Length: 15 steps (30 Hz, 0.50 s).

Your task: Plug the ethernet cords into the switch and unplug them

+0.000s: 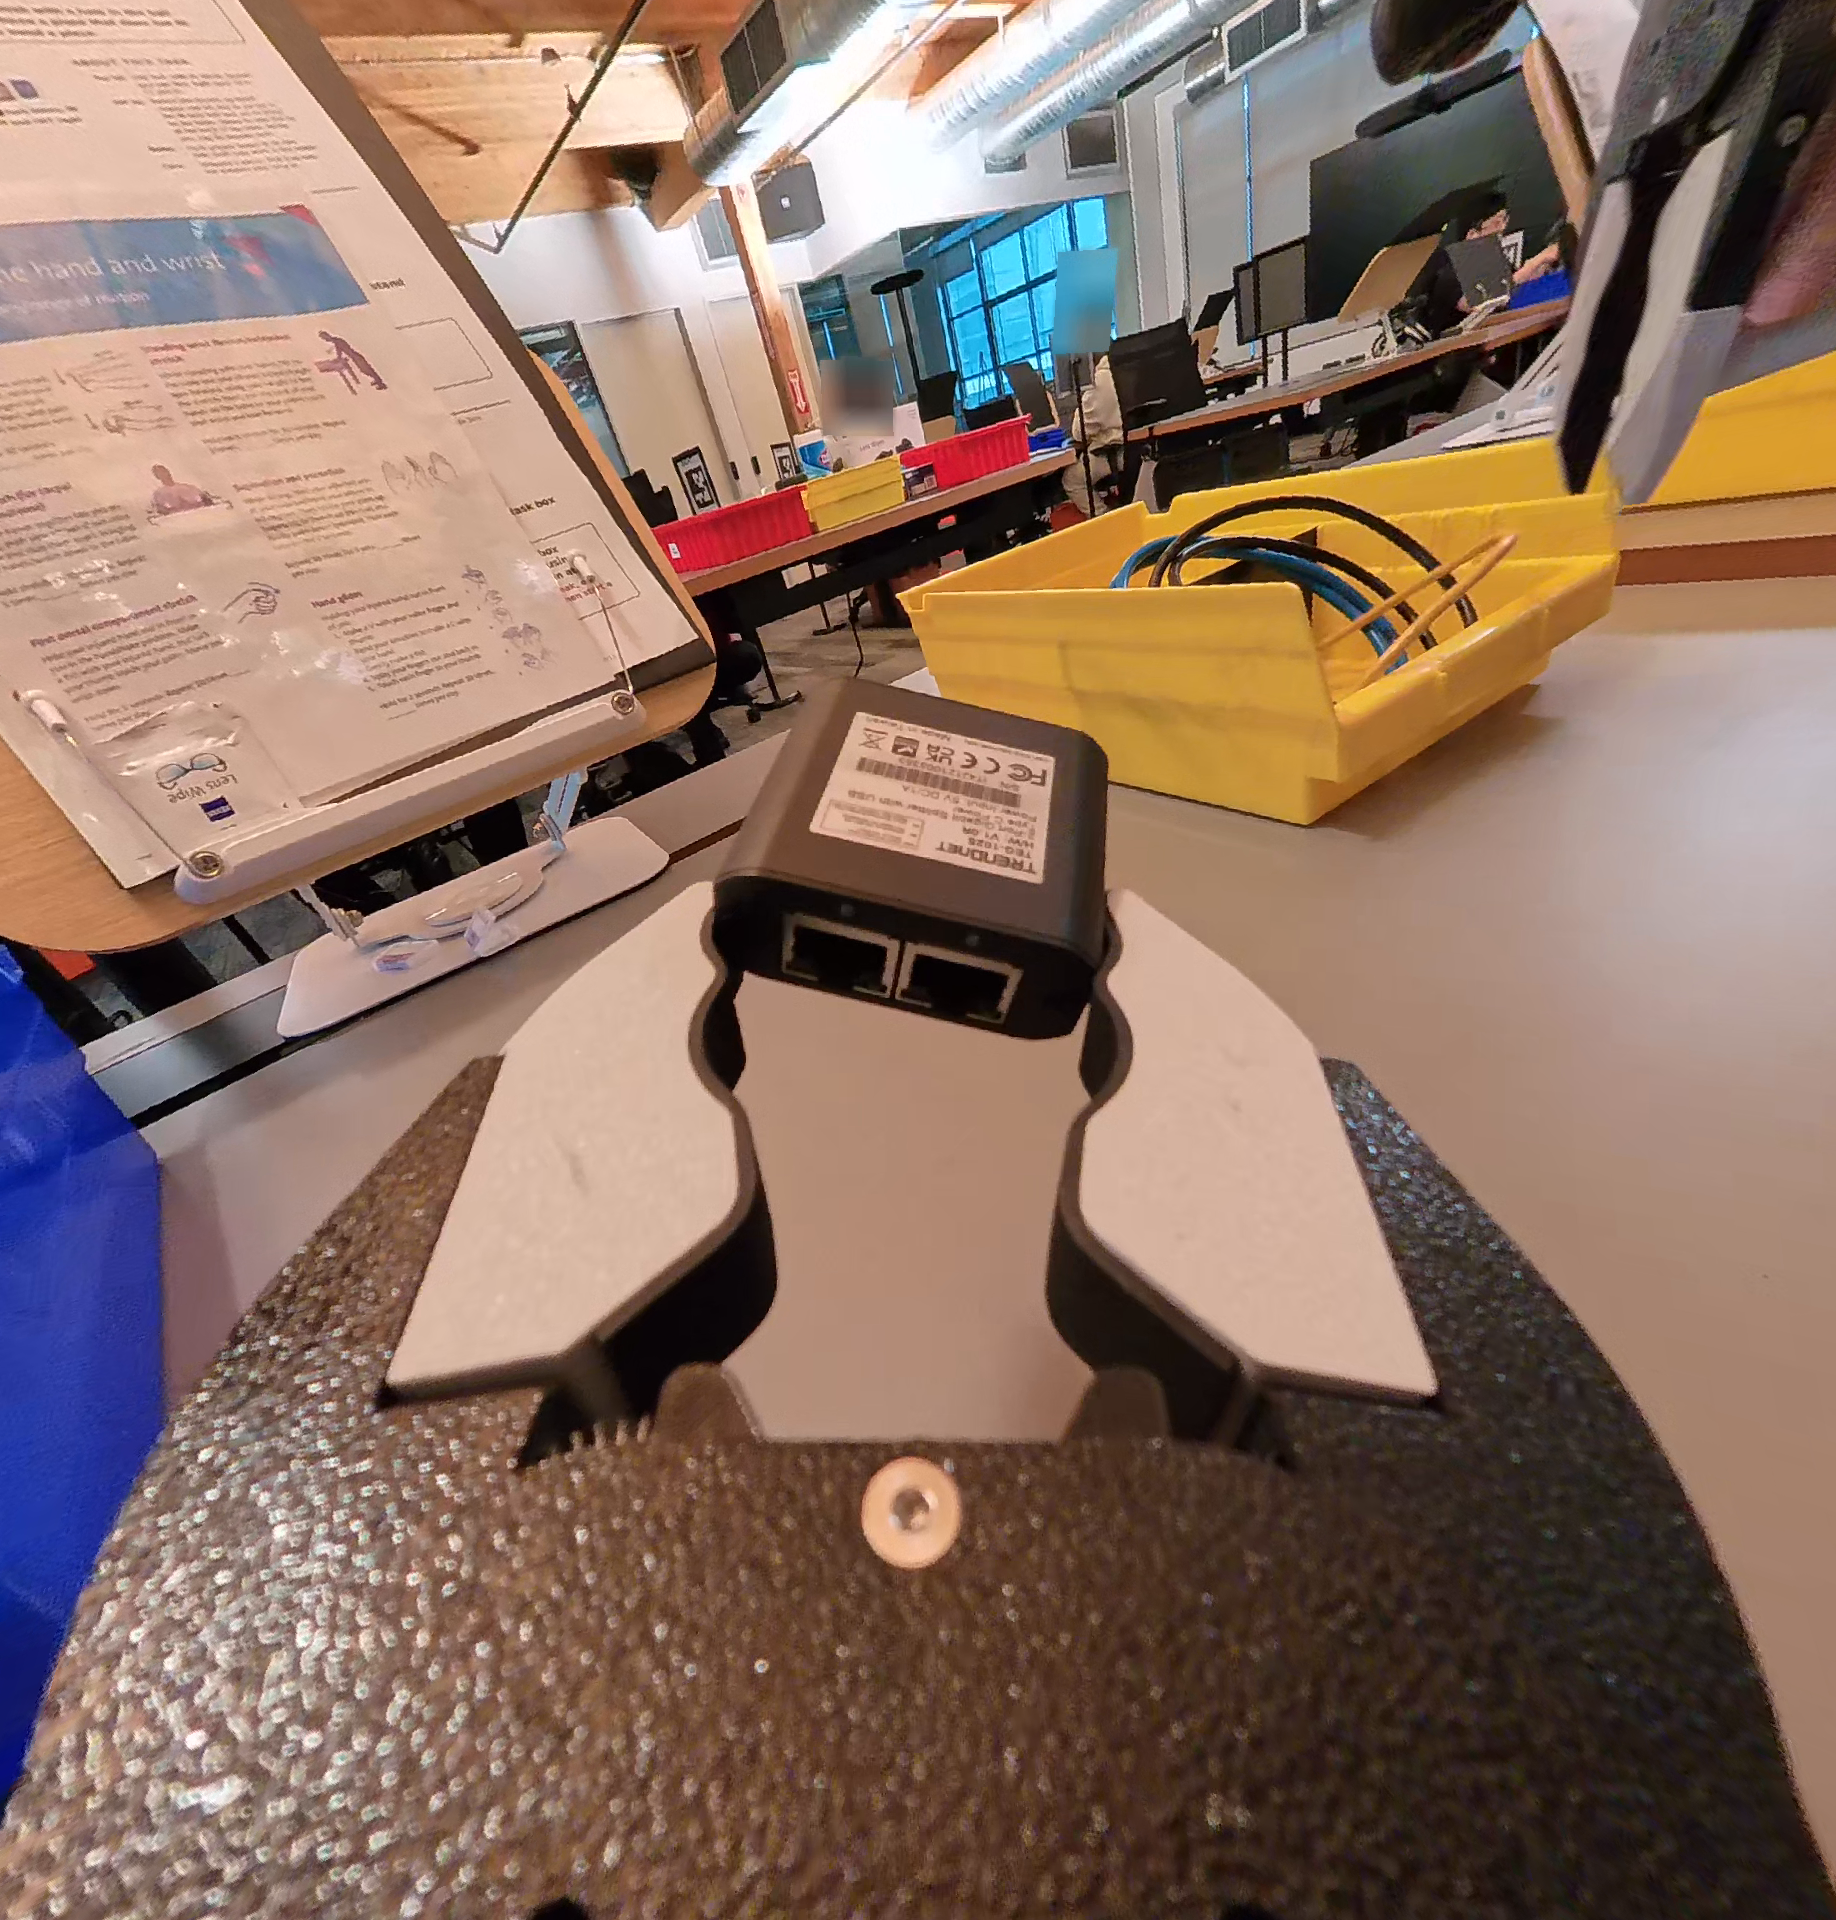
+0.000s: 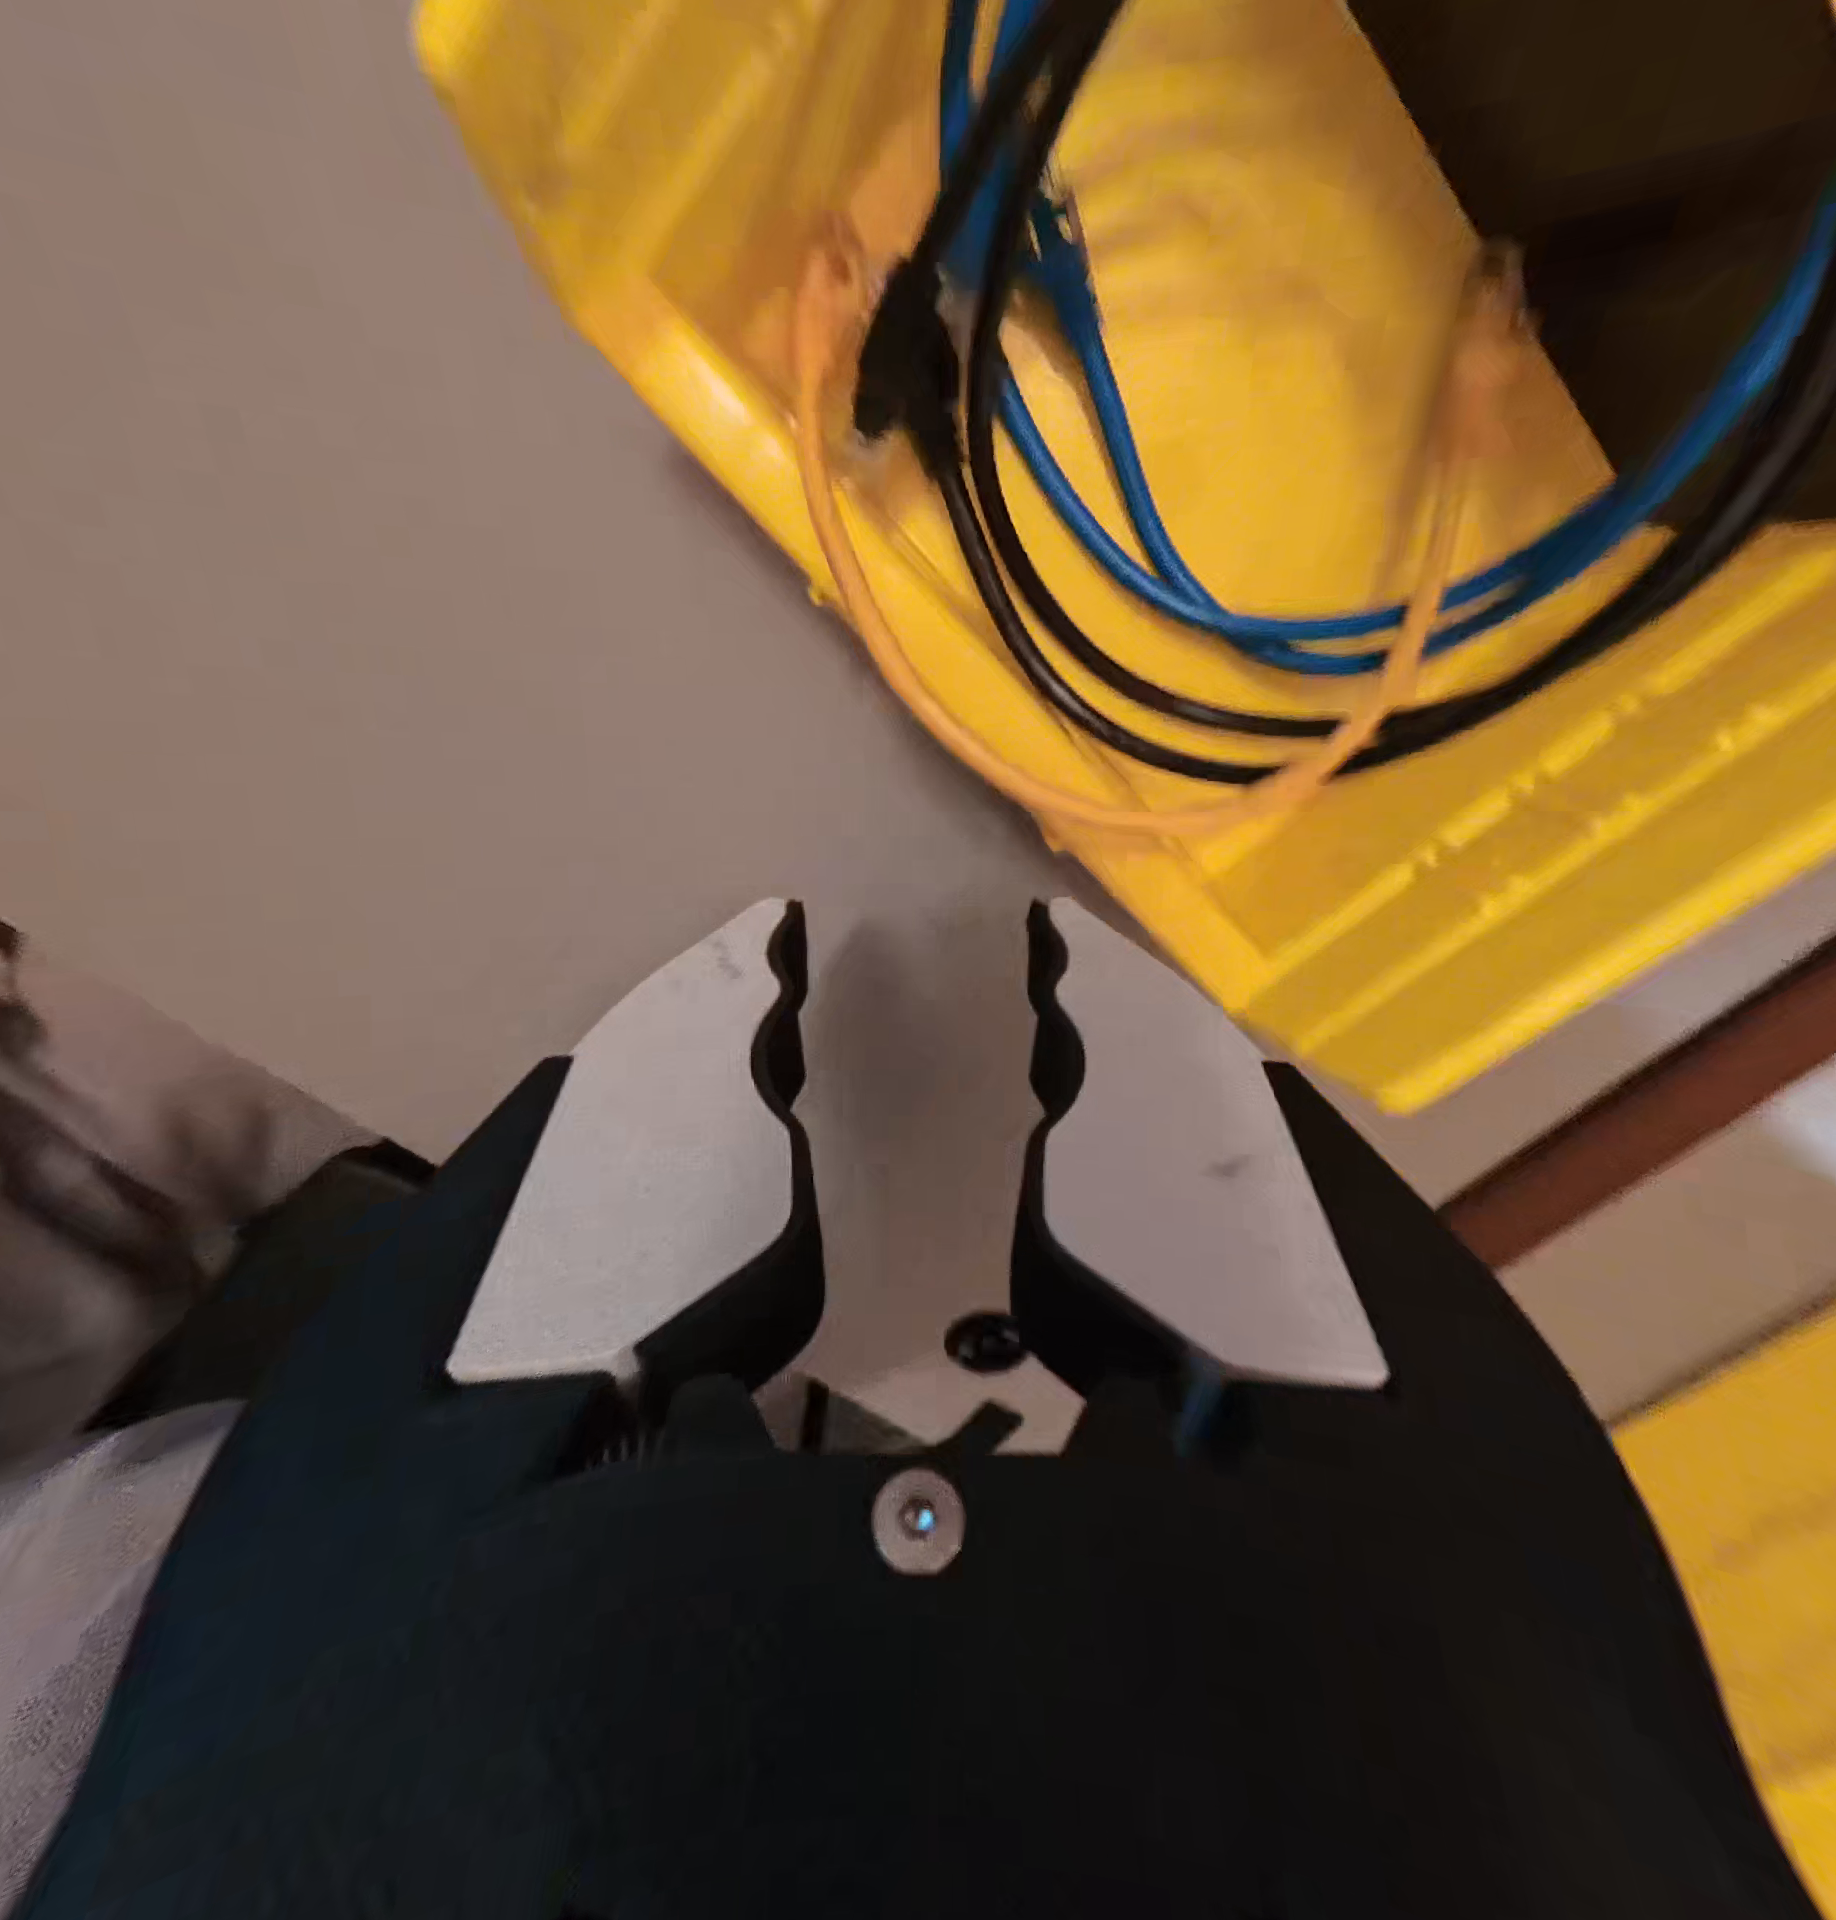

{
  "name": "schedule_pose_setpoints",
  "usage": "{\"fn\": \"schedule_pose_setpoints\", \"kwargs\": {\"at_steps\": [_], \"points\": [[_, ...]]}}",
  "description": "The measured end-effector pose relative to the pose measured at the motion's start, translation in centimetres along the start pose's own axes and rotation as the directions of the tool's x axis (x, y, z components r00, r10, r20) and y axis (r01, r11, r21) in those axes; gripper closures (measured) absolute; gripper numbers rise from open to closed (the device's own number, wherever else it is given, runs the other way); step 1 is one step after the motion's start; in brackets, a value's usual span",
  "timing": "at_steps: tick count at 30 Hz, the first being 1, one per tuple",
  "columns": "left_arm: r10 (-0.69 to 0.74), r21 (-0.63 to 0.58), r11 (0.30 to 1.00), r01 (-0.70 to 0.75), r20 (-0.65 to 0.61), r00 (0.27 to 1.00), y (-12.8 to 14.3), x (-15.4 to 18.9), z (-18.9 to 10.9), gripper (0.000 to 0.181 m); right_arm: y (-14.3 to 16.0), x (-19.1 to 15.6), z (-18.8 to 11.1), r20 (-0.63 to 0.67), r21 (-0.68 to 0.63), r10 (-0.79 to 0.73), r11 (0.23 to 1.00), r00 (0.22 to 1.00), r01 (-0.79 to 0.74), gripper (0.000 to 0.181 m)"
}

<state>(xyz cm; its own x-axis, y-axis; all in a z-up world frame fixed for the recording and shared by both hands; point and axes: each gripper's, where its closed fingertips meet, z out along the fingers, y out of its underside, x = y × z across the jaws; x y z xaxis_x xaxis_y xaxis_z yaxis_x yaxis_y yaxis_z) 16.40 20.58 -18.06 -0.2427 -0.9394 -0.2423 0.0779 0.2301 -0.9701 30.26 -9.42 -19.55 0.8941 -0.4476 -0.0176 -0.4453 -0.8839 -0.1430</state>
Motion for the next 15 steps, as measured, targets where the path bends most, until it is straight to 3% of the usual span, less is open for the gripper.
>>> {"fn": "schedule_pose_setpoints", "kwargs": {"at_steps": [1,5,8,10,12,13,15], "points": [[-0.001,0.001,1.000,0.001,0.001,1.000,0.0,0.0,0.0,0.119,0.3,-0.1,-0.3,-0.015,-0.007,0.011,1.000,1.000,-0.011,0.140],[-0.004,0.000,1.000,0.004,-0.009,1.000,0.0,0.1,0.0,0.119,-1.0,0.0,-1.6,-0.135,0.099,-0.028,0.994,0.990,0.041,0.131],[-0.010,0.003,1.000,0.011,-0.049,0.999,-0.1,0.6,0.0,0.119,-5.6,-3.5,-3.2,-0.209,0.324,-0.215,0.905,0.954,0.275,0.120],[-0.004,0.008,1.000,0.005,-0.132,0.991,-0.2,1.6,0.1,0.119,-9.3,-9.5,-4.0,-0.176,0.542,-0.402,0.723,0.899,0.429,0.113],[0.006,0.031,1.000,0.003,-0.286,0.958,-0.9,3.6,-0.3,0.119,-11.7,-16.0,-4.2,-0.172,0.708,-0.586,0.485,0.792,0.513,0.106],[-0.009,0.043,0.999,0.027,-0.374,0.927,-1.4,4.6,-0.7,0.119,-12.4,-18.7,-4.0,-0.185,0.764,-0.637,0.385,0.748,0.517,0.102],[-0.069,0.046,0.993,0.105,-0.492,0.868,-2.5,5.6,-1.7,0.119,-12.9,-23.5,-3.1,-0.154,0.835,-0.736,0.260,0.659,0.485,0.098]]}}
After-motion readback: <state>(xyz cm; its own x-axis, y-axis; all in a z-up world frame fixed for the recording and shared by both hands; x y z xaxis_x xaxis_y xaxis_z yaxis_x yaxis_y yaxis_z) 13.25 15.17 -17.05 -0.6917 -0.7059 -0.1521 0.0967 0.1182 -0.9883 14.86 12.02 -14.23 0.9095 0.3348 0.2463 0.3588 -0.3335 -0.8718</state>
